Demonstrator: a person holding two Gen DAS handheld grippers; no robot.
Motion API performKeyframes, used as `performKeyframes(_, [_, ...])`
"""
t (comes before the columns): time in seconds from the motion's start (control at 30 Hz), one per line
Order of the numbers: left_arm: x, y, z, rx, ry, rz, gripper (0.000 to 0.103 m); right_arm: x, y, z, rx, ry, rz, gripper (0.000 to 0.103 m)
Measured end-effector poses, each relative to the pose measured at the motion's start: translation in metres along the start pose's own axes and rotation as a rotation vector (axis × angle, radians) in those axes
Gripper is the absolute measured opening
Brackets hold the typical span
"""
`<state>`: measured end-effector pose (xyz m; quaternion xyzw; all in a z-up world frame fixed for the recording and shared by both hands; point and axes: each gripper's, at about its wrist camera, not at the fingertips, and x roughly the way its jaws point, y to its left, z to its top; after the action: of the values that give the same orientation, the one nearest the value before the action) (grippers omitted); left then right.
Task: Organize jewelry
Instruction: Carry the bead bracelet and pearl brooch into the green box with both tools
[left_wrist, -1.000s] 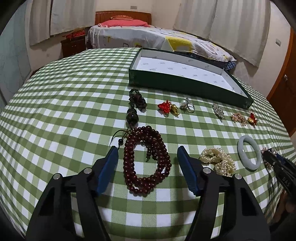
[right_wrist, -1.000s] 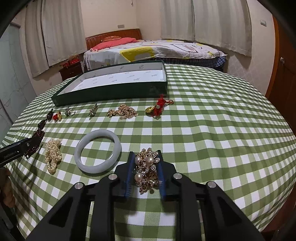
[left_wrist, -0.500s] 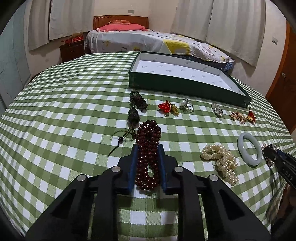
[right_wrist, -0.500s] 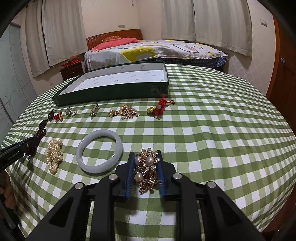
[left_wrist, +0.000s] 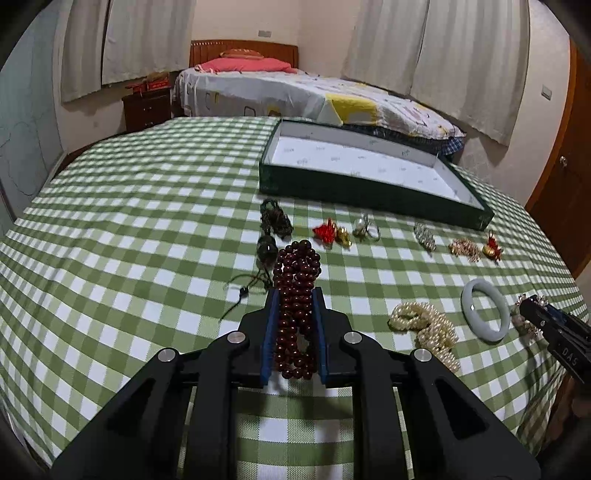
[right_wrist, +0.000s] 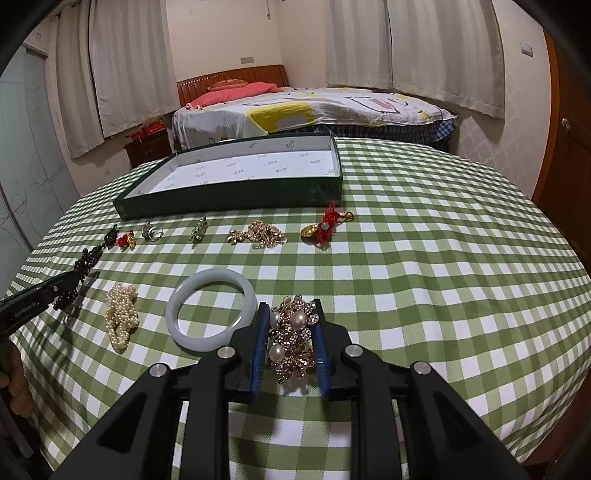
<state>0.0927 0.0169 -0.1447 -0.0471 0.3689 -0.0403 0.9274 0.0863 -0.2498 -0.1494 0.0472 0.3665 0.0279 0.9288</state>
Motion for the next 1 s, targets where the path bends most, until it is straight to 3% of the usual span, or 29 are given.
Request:
performKeyframes(0.3, [-0.026,-0.011,0.023,0.015,-0.083,-0.018,0.018,-0.017,0.006,0.022,-0.010,-0.064,0.011,0.023])
performKeyframes(0.67, [-0.028,-0.029,0.075,0.042,-0.165,-0.041,0.018,-0.019,0.012,0.088,-0.030,-0.178,0.018,0.023])
performKeyframes(1.0, [0.018,-0.048,0.132,0.062,-0.206,-0.043,0.018,0.026,0.012,0.151,-0.059,-0.230,0.024,0.023])
